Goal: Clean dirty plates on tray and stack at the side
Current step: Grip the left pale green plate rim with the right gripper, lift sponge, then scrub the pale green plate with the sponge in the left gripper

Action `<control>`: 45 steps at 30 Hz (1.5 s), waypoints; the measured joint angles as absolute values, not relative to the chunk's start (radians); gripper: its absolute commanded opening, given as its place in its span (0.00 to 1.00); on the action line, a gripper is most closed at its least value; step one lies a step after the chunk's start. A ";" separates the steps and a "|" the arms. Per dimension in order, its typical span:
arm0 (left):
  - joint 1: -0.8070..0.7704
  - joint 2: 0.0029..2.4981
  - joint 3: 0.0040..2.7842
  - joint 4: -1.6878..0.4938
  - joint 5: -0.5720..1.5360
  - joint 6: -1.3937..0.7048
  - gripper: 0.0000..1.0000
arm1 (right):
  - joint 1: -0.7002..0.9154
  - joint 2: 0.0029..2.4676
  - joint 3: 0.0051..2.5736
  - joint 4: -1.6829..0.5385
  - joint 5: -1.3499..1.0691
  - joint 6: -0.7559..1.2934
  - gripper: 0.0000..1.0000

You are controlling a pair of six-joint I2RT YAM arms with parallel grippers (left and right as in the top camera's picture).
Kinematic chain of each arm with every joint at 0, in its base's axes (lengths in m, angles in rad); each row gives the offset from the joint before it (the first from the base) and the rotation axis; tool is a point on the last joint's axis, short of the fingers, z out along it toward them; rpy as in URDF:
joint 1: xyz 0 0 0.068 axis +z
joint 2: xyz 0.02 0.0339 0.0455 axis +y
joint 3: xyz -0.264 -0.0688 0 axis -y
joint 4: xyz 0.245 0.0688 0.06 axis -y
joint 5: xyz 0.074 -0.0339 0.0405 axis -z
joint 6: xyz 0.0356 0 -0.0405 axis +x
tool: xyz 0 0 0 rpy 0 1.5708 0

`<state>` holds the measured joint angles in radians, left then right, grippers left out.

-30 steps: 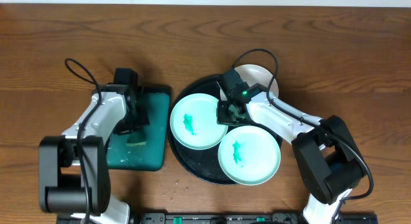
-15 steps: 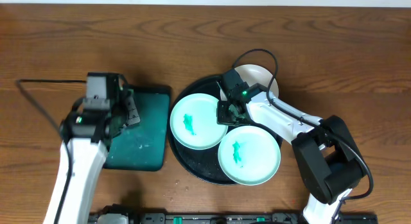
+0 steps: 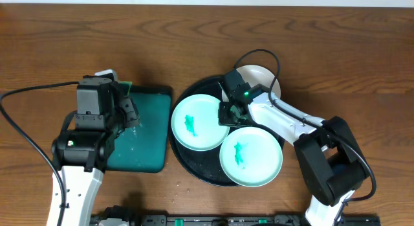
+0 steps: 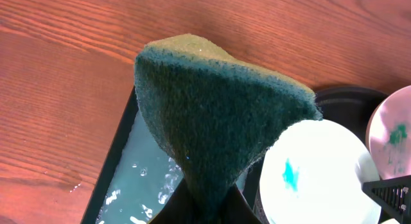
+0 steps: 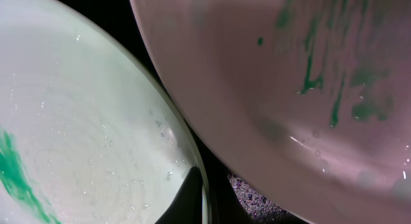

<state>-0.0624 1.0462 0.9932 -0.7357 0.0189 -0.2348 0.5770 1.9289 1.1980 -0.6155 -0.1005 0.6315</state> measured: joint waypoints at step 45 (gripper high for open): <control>-0.305 1.774 1.073 -0.661 0.371 -0.450 0.07 | 0.577 1.929 1.199 -0.617 -0.101 0.620 0.01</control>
